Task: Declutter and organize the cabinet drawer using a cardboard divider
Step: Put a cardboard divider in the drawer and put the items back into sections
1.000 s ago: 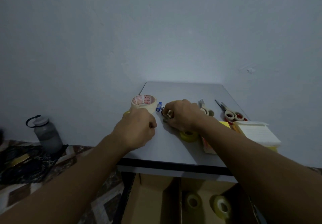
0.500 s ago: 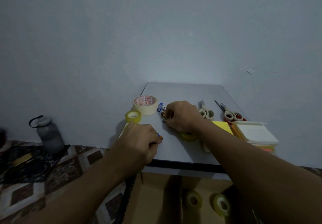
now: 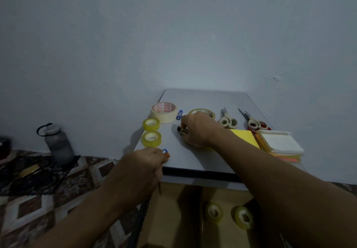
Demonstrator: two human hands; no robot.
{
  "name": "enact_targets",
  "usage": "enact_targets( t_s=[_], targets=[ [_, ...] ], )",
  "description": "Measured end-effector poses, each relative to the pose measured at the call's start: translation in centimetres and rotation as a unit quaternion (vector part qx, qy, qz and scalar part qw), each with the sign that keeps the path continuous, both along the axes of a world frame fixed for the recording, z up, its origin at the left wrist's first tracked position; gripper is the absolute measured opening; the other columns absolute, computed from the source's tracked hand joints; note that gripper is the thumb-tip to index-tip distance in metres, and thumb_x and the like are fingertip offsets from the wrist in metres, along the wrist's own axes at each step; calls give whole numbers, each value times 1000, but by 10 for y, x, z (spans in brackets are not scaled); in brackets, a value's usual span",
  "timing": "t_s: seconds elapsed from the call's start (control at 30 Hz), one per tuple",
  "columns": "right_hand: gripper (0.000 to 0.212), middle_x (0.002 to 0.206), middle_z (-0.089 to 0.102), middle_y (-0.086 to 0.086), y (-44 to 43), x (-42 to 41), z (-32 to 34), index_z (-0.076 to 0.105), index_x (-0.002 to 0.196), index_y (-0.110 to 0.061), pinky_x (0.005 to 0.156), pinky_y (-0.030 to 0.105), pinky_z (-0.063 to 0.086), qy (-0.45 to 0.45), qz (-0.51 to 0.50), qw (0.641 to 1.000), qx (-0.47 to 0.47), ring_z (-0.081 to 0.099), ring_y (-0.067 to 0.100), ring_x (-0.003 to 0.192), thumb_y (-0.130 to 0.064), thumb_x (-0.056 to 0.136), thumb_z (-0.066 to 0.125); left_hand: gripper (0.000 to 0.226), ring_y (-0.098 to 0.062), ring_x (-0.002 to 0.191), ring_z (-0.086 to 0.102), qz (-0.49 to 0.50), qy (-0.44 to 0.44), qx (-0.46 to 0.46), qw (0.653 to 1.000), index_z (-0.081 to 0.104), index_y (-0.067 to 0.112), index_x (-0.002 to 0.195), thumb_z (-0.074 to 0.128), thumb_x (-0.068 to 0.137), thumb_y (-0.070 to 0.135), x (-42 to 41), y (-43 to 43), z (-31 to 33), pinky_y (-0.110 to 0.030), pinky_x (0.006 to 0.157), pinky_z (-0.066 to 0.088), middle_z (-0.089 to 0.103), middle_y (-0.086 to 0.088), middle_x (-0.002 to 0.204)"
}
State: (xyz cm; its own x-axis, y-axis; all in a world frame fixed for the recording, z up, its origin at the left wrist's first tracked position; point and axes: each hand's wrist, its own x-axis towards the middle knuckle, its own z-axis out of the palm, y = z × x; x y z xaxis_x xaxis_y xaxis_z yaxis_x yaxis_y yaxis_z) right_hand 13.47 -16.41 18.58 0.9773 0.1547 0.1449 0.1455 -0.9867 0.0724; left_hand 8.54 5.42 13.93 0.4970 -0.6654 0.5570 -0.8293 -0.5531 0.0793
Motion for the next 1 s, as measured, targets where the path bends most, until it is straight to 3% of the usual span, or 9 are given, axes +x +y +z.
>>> enact_targets(
  t_s=[0.07,0.2,0.27,0.37,0.47,0.57,0.73,0.83,1.0],
  targets=[
    [31,106,64,18,4,-3,-1,57,116,-5,65,34,40,-17,12,999,-38,56,28,84,-25,97,44,19,-15,73,71,8,-22,16,1000,76,6,98,68,81,7,-1,1,-2,-28,63,61,75,-4,89],
    [29,105,64,19,6,-4,-3,62,107,-5,63,33,37,-29,15,999,-39,62,33,90,-22,101,40,24,-18,69,69,22,-33,1,999,74,3,105,63,84,8,3,5,-6,-33,58,59,73,-6,86],
    [29,99,64,15,3,-1,-4,64,104,-7,61,33,41,-33,7,999,-12,59,29,84,-24,103,41,24,-18,70,69,20,-49,-5,999,74,2,105,62,85,8,6,4,-8,-30,63,60,74,-6,87],
    [35,76,58,9,-2,0,-5,66,80,-11,63,35,51,-44,-5,998,46,56,28,73,-35,100,50,21,-18,76,70,18,-48,-38,998,75,2,101,62,87,8,10,3,-11,-18,78,51,75,-7,91],
    [39,71,58,6,-4,0,-9,60,66,-15,65,36,53,-61,-12,994,89,57,30,72,-40,96,55,19,-20,81,72,26,-49,-54,997,76,0,100,69,83,4,12,1,-13,-14,91,43,76,-9,95],
    [30,76,67,8,-3,-1,-12,72,80,-14,66,38,56,-67,-19,991,112,62,30,77,-37,93,58,20,-19,84,72,27,-58,-58,996,76,0,100,70,81,1,10,2,-13,-13,93,41,76,-9,97],
    [26,70,63,8,2,-5,-14,71,78,-17,56,33,51,-71,-13,990,118,61,30,68,-35,92,59,22,-21,84,74,24,-70,-60,995,77,-2,96,67,76,2,0,1,-11,-20,90,47,76,-11,95],
    [15,80,69,9,7,-11,-9,75,86,-22,61,35,54,-90,-2,985,145,64,29,73,-30,87,63,21,-23,86,74,27,-63,-73,995,77,-3,96,69,76,-1,-7,1,-11,-25,92,49,76,-13,96],
    [18,85,75,7,12,-36,2,79,93,-20,70,41,56,-131,13,969,209,65,27,80,-34,89,68,26,-9,89,69,48,41,-160,985,78,7,102,78,78,-4,-27,5,-13,-22,90,54,76,-5,102]
  ],
)
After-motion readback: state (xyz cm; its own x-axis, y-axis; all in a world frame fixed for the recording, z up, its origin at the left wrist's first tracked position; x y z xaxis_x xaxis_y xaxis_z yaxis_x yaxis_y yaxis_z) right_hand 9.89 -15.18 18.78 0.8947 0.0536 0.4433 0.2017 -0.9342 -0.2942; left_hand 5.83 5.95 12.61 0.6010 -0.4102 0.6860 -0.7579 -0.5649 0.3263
